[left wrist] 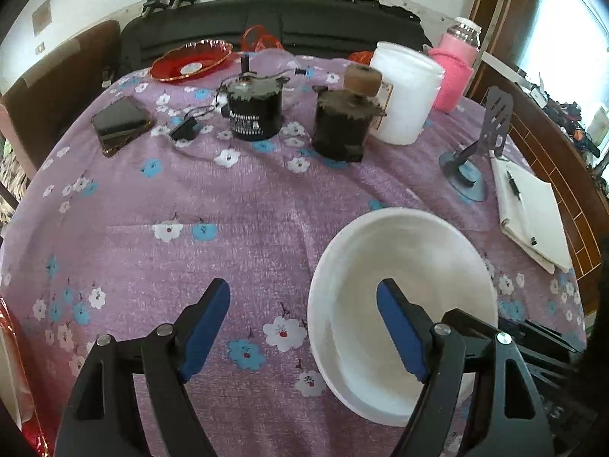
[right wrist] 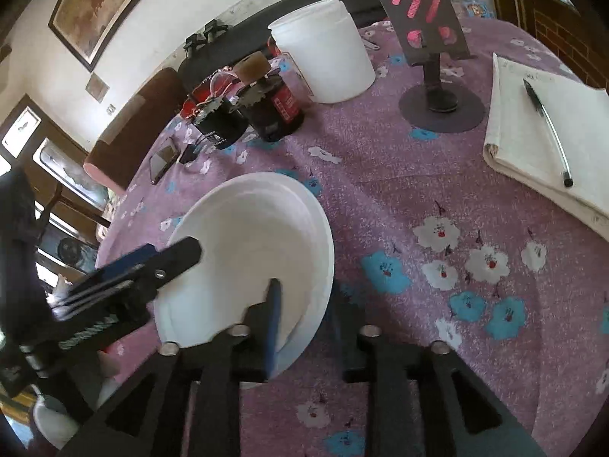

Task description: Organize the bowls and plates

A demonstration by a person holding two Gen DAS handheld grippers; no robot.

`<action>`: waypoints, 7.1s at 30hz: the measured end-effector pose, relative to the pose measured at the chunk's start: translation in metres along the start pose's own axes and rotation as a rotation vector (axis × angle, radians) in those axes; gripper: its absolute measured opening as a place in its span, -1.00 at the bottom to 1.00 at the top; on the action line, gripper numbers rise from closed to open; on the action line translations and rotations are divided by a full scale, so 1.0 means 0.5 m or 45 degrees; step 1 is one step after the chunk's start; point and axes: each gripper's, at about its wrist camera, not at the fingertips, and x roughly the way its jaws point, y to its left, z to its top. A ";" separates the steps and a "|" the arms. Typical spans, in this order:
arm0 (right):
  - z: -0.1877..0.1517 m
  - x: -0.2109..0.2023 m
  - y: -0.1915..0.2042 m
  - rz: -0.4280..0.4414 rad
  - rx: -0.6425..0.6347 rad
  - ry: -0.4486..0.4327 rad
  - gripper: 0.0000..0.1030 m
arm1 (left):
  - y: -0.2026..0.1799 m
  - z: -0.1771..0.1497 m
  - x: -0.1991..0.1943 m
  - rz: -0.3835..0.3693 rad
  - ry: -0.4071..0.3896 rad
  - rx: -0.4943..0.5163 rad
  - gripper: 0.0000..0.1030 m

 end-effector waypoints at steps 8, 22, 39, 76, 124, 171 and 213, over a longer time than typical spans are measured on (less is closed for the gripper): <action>-0.003 -0.016 -0.015 -0.051 0.013 -0.039 -0.37 | -0.011 0.001 0.050 -0.061 0.134 -0.014 -0.66; -0.026 -0.044 0.070 -0.010 -0.150 -0.135 -0.63 | 0.012 -0.034 -0.074 0.032 0.016 -0.004 -0.74; -0.136 -0.101 0.506 0.096 -0.577 -0.198 -0.61 | 0.336 -0.144 -0.398 0.198 -0.271 -0.271 -0.73; -0.217 0.078 0.778 0.023 -0.739 -0.157 -0.14 | 0.669 -0.268 -0.423 0.303 -0.294 -0.620 -0.13; -0.361 -0.160 0.504 -0.068 -0.410 -0.470 0.59 | 0.316 -0.359 -0.542 0.455 -0.614 -0.247 0.84; -0.419 -0.025 0.654 -0.131 -0.677 -0.304 0.62 | 0.444 -0.411 -0.562 0.453 -0.783 -0.420 1.00; -0.423 -0.085 0.682 0.005 -0.749 -0.337 0.68 | 0.424 -0.379 -0.563 0.544 -0.654 -0.430 1.00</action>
